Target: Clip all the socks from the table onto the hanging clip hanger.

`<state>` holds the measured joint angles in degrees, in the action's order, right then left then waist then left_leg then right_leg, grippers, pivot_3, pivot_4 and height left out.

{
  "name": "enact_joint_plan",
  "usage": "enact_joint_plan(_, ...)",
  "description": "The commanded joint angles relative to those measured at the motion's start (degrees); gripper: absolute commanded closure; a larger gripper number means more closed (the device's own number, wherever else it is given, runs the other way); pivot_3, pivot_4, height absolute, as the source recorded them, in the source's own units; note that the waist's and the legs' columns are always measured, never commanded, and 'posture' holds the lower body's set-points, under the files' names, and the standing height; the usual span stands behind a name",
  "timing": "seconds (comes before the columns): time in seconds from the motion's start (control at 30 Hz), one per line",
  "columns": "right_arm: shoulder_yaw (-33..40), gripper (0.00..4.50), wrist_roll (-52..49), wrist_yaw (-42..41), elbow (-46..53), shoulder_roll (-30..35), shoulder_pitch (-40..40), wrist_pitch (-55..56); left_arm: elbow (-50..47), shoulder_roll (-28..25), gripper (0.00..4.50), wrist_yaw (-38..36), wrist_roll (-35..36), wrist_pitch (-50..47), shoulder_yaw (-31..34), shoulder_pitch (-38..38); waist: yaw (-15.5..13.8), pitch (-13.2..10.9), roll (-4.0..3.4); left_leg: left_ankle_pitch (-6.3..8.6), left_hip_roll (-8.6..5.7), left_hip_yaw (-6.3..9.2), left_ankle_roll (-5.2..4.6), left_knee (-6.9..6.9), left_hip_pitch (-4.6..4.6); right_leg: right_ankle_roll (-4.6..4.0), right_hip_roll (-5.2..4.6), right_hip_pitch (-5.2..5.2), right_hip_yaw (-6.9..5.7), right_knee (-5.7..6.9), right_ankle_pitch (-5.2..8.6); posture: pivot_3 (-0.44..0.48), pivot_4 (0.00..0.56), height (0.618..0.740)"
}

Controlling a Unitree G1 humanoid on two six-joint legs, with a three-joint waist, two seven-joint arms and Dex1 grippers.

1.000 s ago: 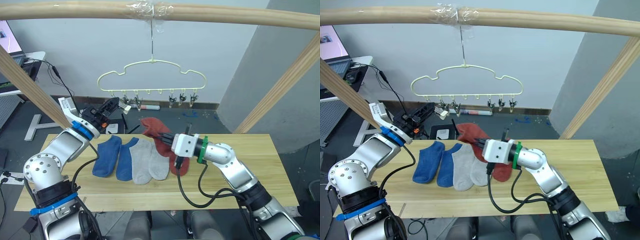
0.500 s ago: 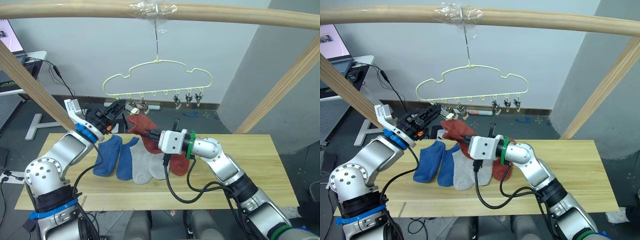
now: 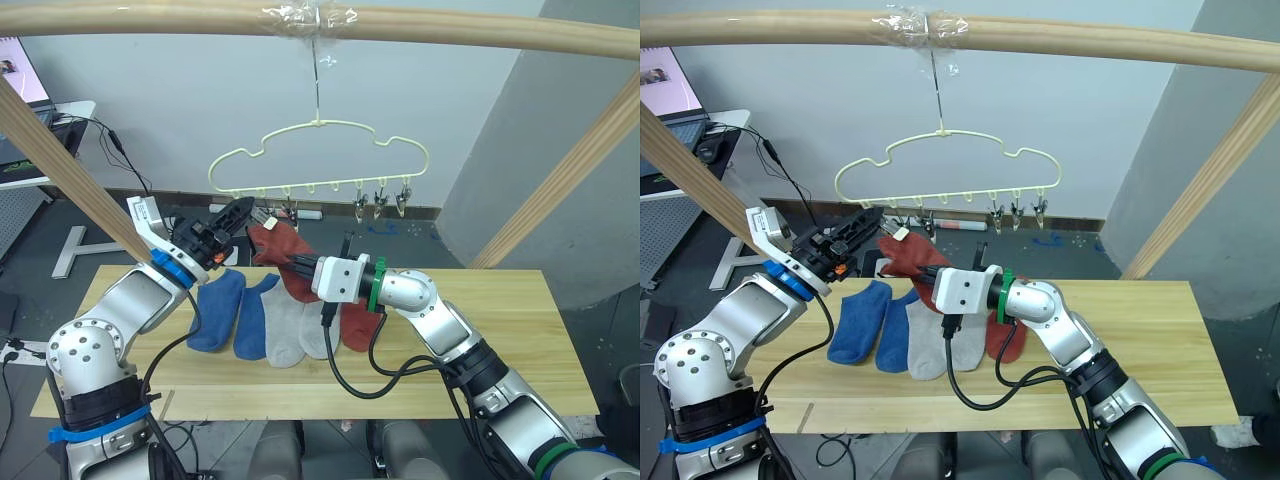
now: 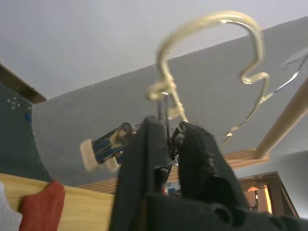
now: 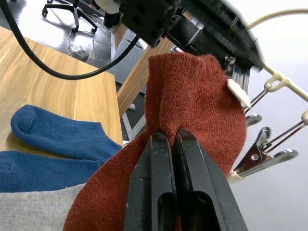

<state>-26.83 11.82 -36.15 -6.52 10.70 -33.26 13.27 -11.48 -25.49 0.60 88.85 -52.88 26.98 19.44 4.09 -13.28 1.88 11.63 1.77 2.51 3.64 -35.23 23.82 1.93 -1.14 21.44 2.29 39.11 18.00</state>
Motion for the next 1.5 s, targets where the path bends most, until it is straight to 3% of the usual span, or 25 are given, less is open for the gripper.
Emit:
enact_joint_plan(0.03, 0.9, 4.5, -0.9, -0.1, 1.1, -0.6, -1.3, 1.3, -2.2, -1.1, 2.27, -0.7, -0.5, 1.5, -0.4, -0.5, 0.0, 0.0, 0.0, 0.01, 0.0, 0.0, -0.01, 0.0, 0.0, 0.0, 0.0, 0.0, 0.0, 0.0, 0.0, -0.073, 0.22, 0.74)
enact_joint_plan(0.17, 1.2, 4.5, -2.0, -0.5, 1.5, -1.2, -1.2, 0.6, -1.8, -1.9, 1.14, -1.4, -3.3, 3.0, -0.2, -1.0, 0.0, 0.0, 0.0, 0.01, 0.01, 0.02, -0.03, 0.0, 0.0, 0.0, 0.01, 0.0, 0.0, 0.01, 0.0, -0.073, 0.22, 0.74)
enact_joint_plan(0.33, 3.1, 4.5, -11.1, -3.1, 4.6, -5.2, 0.4, -8.7, -1.3, -4.3, 1.14, -3.1, -6.9, 4.5, 0.8, -2.6, 0.0, 0.0, 0.0, 0.02, 0.02, 0.04, -0.04, 0.0, 0.0, -0.01, 0.01, 0.0, 0.01, 0.01, 0.0, -0.07, 0.221, 0.74)
enact_joint_plan(0.43, 4.7, 3.83, -16.8, -3.8, 7.1, -8.1, 0.6, -17.6, -1.5, -5.6, 1.11, -5.4, -11.1, 5.7, 0.0, -3.8, 0.1, 0.0, -0.01, 0.03, 0.05, 0.09, -0.05, 0.02, 0.0, -0.01, 0.01, 0.01, 0.01, 0.02, 0.0, -0.07, 0.221, 0.74)
enact_joint_plan(0.53, 5.1, 2.76, -18.3, -4.2, 8.5, -8.5, 0.1, -21.5, -1.9, -5.9, 1.11, -6.8, -13.5, 6.3, -0.6, -4.3, -0.3, 0.0, -0.01, 0.04, 0.05, 0.17, -0.08, 0.02, 0.02, -0.02, -0.01, -0.01, -0.04, 0.02, 0.0, -0.07, 0.221, 0.74)
enact_joint_plan(0.77, 6.0, 0.45, -19.1, -4.9, 10.8, -5.5, 1.8, -24.8, -4.9, -6.2, 1.11, -10.4, -21.8, 9.0, -2.7, -7.0, -0.9, 0.0, -0.01, 0.05, -0.01, 0.18, -0.09, 0.02, 0.03, -0.02, -0.01, 0.0, -0.06, 0.01, -0.01, -0.061, 0.225, 0.74)
enact_joint_plan(0.83, 7.4, 0.07, -19.1, -4.4, 11.7, -3.9, 3.0, -25.7, -7.3, -7.7, 1.11, -12.8, -26.9, 10.4, -5.1, -8.4, -0.9, 0.0, -0.01, 0.05, 0.0, 0.18, -0.09, 0.02, 0.04, -0.02, -0.01, 0.0, -0.05, 0.0, -0.01, -0.061, 0.225, 0.74)
enact_joint_plan(1.13, 13.3, 0.07, -20.3, -4.1, 16.7, 3.0, 6.1, -28.4, -11.5, -9.7, 1.11, -22.5, -47.4, 22.6, -15.1, -11.3, -0.8, 0.0, -0.04, 0.05, -0.01, 0.12, -0.09, 0.05, 0.04, -0.03, 0.01, 0.02, -0.01, -0.02, 0.0, -0.075, 0.219, 0.74)
enact_joint_plan(1.23, 15.8, 0.0, -21.5, -3.8, 18.7, 4.9, 5.6, -30.0, -11.6, -8.3, 1.69, -24.3, -51.1, 26.2, -17.0, -11.0, -0.8, 0.0, -0.04, 0.06, -0.01, 0.1, -0.1, 0.05, 0.04, -0.03, 0.02, 0.02, 0.0, -0.03, -0.01, -0.085, 0.217, 0.74)
enact_joint_plan(1.4, 18.6, 0.0, -23.7, -3.9, 21.3, 6.7, 4.6, -32.5, -11.2, -5.8, 3.19, -23.6, -56.0, 28.5, -19.0, -9.9, -0.8, 0.0, -0.04, 0.06, -0.02, 0.04, -0.11, 0.05, 0.06, -0.03, 0.02, 0.04, 0.01, -0.04, -0.01, -0.094, 0.216, 0.74)
enact_joint_plan(1.5, 19.5, 0.0, -25.0, -4.5, 22.6, 7.9, 3.6, -33.7, -10.5, -3.7, 3.19, -22.5, -58.2, 29.2, -19.8, -8.6, -0.8, 0.0, -0.04, 0.06, -0.02, 0.03, -0.11, 0.05, 0.07, -0.03, 0.03, 0.03, -0.01, -0.04, -0.01, -0.1, 0.216, 0.74)
